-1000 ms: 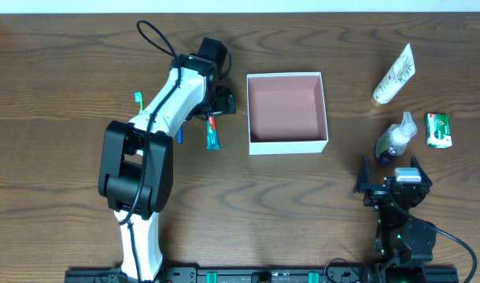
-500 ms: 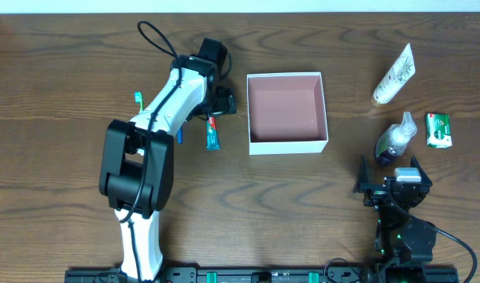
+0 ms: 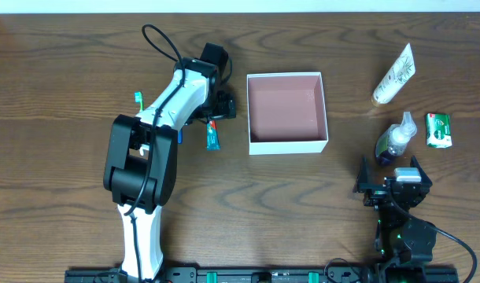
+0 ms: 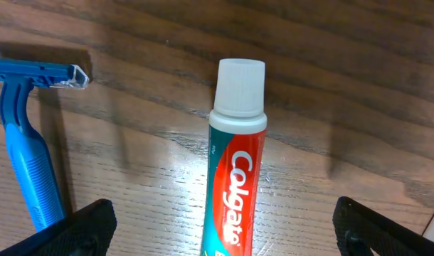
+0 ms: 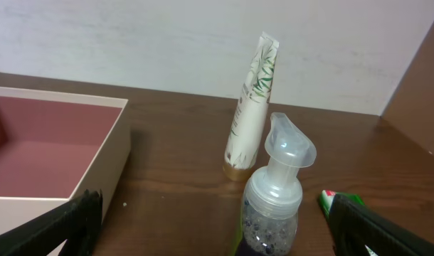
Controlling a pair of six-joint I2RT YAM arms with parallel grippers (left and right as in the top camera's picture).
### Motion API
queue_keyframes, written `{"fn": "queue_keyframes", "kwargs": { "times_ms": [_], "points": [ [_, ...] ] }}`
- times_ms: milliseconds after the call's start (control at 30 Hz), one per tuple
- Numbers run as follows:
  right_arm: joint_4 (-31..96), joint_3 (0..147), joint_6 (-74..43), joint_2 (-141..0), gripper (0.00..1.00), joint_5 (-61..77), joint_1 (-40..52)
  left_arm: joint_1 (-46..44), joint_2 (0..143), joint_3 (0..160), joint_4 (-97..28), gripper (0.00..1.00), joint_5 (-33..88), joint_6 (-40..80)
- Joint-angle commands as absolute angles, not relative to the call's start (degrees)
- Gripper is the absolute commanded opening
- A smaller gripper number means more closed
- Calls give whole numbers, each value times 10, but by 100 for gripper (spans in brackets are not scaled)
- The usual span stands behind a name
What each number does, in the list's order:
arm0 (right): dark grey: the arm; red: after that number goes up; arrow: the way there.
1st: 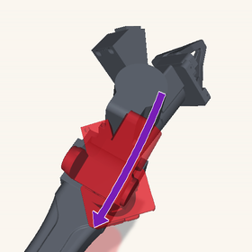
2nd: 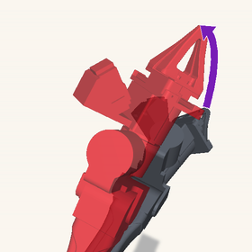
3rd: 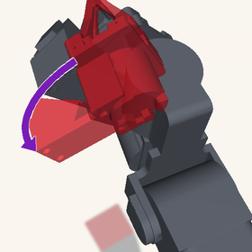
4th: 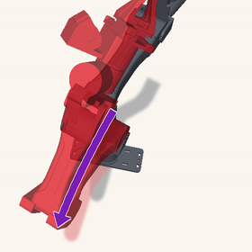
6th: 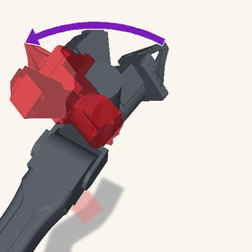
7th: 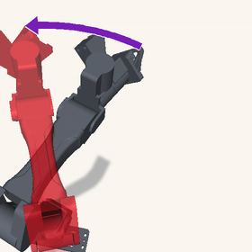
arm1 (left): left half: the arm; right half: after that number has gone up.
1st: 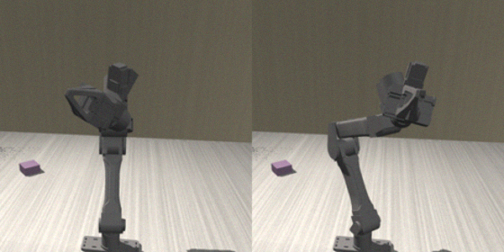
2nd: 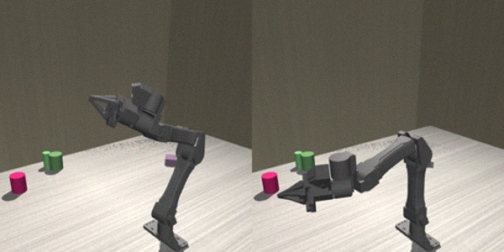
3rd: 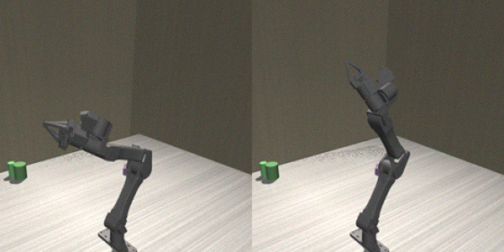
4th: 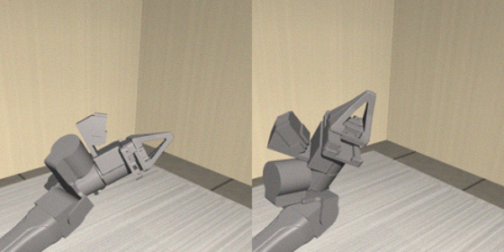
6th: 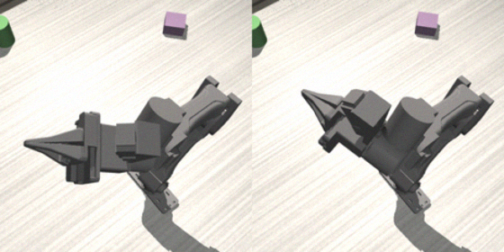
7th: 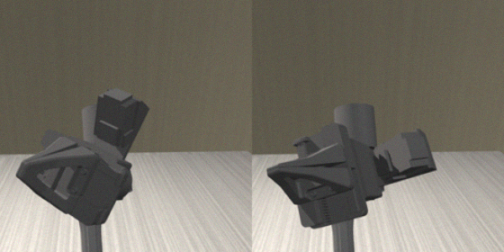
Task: Pack container
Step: 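Lower the left gripper and close it on the toothpaste tube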
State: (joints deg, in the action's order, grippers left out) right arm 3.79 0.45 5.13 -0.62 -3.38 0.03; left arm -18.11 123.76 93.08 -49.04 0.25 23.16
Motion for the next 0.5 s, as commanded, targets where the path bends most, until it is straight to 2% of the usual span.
{"fn": "queue_keyframes", "kwargs": {
  "times_ms": [0,467],
  "points": [
    [40,3,59,-3,99,-32,4,-180,1242,918,-492,98,4,223],
    [40,3,59,-3,99,-32,4,-180,1242,903,-485,98,4,221]
  ]
}}
